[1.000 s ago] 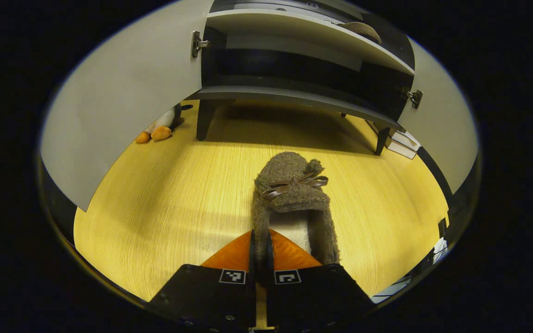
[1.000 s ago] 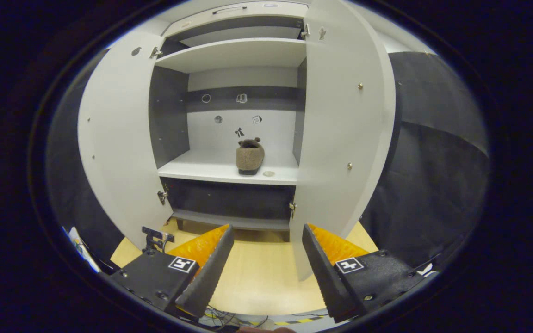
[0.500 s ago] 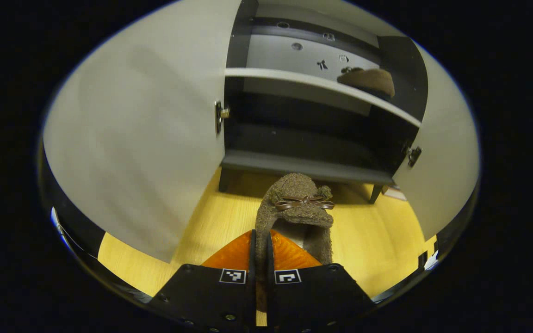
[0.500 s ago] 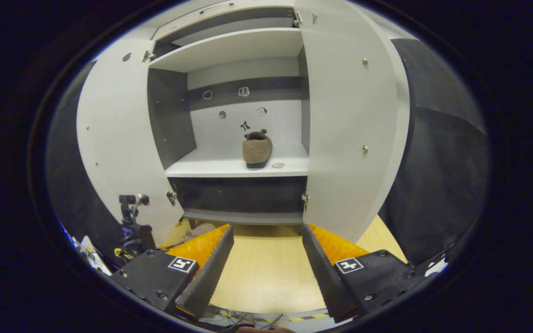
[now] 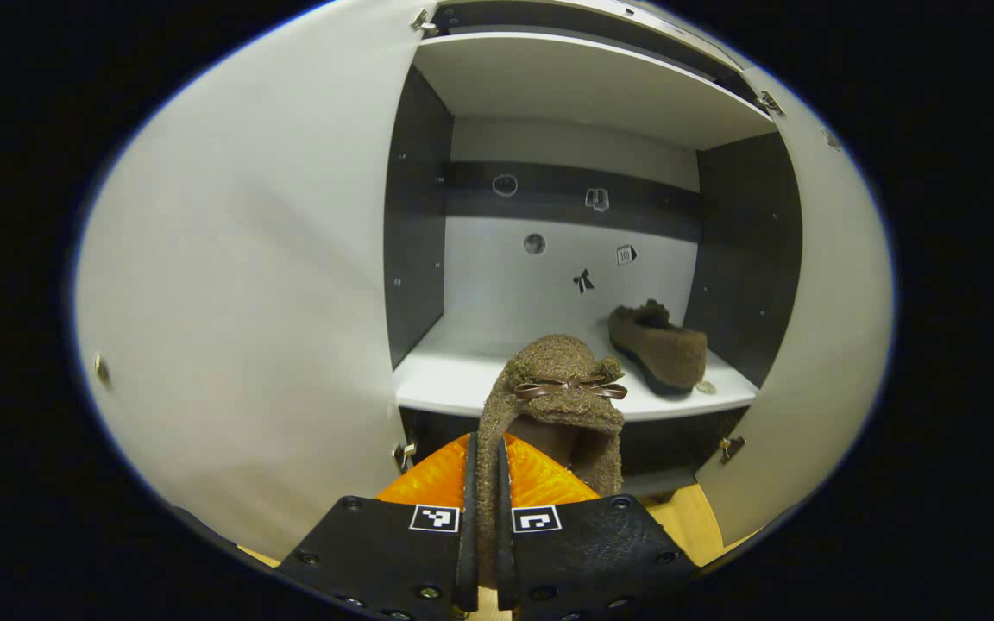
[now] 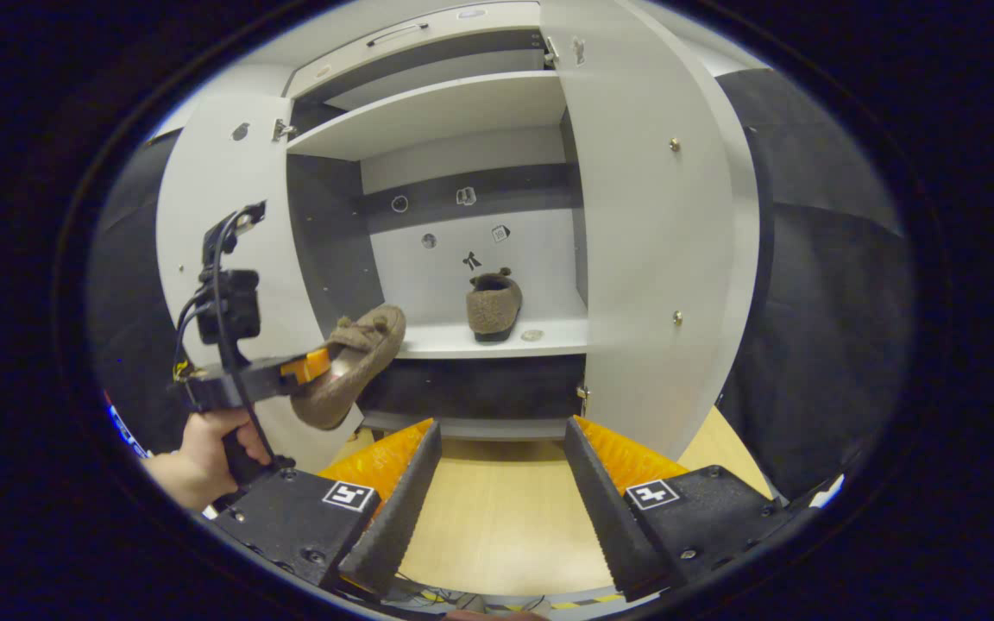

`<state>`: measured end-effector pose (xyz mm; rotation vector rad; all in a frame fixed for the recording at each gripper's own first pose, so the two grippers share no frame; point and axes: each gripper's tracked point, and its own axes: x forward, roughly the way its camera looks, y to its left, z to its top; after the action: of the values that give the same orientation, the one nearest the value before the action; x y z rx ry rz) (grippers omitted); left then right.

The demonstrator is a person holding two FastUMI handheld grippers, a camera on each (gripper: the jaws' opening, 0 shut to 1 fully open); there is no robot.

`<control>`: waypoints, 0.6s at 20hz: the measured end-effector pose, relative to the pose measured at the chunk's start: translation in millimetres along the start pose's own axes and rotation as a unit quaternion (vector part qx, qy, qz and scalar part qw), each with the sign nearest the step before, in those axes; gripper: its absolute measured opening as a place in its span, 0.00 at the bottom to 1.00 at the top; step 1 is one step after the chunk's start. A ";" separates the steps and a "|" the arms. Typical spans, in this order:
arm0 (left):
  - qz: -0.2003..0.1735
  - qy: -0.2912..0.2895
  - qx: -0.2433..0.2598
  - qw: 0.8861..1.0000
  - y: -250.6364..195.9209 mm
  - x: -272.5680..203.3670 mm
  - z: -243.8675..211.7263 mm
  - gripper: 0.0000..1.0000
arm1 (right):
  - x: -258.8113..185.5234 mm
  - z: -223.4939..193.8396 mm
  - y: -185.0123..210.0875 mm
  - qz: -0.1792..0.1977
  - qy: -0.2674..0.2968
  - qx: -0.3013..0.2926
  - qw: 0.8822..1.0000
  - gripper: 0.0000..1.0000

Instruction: Grab one shoe with the right hand and put it into the shoe cabinet, grab the other shoe with the left hand and put it into the shoe cabinet; then close the right door with the right hand and the left door with the left hand.

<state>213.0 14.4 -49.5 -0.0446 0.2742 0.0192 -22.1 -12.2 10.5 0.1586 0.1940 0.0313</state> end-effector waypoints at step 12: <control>-0.008 0.004 -0.014 1.000 -20.4 156.6 54.8 0.09 | -8.8 12.5 -28.2 -0.035 -0.021 -0.039 0.998 0.92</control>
<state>379.0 -1.4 -38.4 -0.0736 0.2813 0.0077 -27.8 -42.3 19.8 0.0742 0.1567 -0.0348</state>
